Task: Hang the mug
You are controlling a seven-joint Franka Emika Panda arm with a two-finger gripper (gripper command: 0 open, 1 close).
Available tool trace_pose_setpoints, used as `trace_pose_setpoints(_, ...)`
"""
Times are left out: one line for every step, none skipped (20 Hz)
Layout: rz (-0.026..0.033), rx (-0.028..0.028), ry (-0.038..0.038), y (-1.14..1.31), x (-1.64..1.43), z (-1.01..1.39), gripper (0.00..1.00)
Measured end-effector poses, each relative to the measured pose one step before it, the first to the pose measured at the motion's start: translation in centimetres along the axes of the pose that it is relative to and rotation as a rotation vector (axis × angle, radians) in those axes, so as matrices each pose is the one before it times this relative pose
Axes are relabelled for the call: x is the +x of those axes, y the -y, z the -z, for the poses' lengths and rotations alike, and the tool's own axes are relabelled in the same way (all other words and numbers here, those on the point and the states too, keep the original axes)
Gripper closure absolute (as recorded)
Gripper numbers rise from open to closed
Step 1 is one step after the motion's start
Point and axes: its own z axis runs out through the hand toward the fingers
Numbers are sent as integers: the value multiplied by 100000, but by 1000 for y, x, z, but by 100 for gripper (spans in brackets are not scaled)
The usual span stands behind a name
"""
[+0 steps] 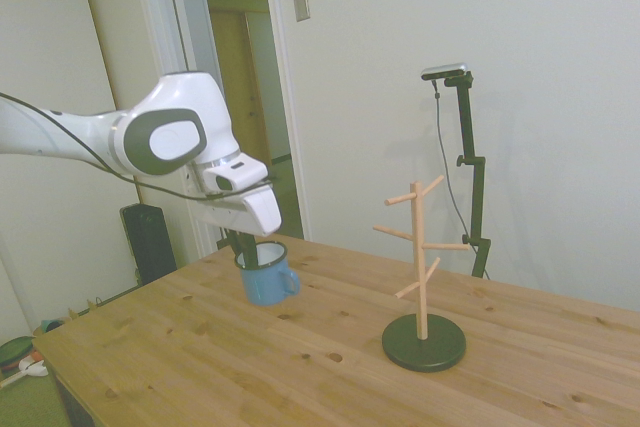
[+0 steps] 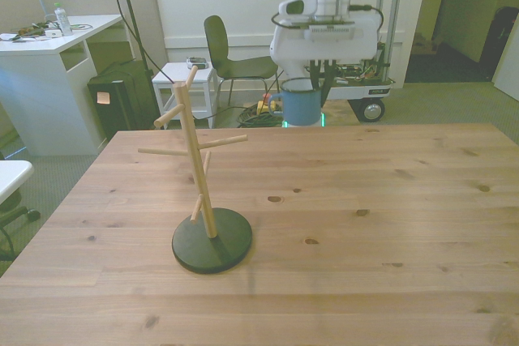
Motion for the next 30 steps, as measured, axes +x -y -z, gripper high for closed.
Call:
trace_pose_setpoints(22, 209, -366, -397, 519, 990, 100)
trace_pose_setpoints(-73, 102, -217, -356, 529, 811, 100)
trace_pose_setpoints(-109, -49, -61, -370, 520, 753, 100)
trace_pose_setpoints(109, -126, 16, -400, 535, 729, 100)
trace_pose_setpoints(13, -20, -64, -435, 507, 757, 100)
trace_pose_setpoints(-90, -38, -108, -428, 471, 717, 100)
trace_pose_setpoints(135, 31, -137, -426, 466, 657, 100)
trace_pose_setpoints(-5, 87, -110, -419, 492, 606, 100)
trace_pose_setpoints(-358, 254, -167, -393, 550, 579, 100)
trace_pose_setpoints(-426, 443, -358, -371, 616, 469, 100)
trace_pose_setpoints(-481, 228, -48, -349, 658, 325, 100)
trace_pose_setpoints(-553, 257, -10, -325, 642, 306, 100)
trace_pose_setpoints(-652, 217, -59, -285, 623, 211, 100)
trace_pose_setpoints(-687, 85, 41, -313, 595, 226, 100)
trace_pose_setpoints(-546, 126, -31, -342, 570, 311, 100)
trace_pose_setpoints(-411, 202, -200, -369, 568, 371, 100)
trace_pose_setpoints(-446, 153, -46, -359, 502, 436, 100)
trace_pose_setpoints(-534, 282, -219, -352, 474, 539, 100)
trace_pose_setpoints(-566, 105, -94, -316, 466, 516, 100)
trace_pose_setpoints(-602, 162, -150, -222, 442, 446, 100)
trace_pose_setpoints(-581, 68, 156, -165, 460, 323, 100)
trace_pose_setpoints(-435, 214, 237, -95, 488, 151, 100)
trace_pose_setpoints(-316, 156, 470, -56, 480, -9, 100)
trace_pose_setpoints(-280, -36, 254, -76, 497, -84, 100)
trace_pose_setpoints(-239, 25, 100, -84, 460, -105, 100)
trace_pose_setpoints(-229, 8, 47, -87, 370, -55, 100)
trace_pose_setpoints(-312, 97, 8, -92, 286, -17, 100)
trace_pose_setpoints(-183, 53, -59, -83, 185, 13, 100)
trace_pose_setpoints(-94, 103, -76, -24, 69, 52, 100)
trace_pose_setpoints(-10, 129, -67, 12, 4, 76, 100)
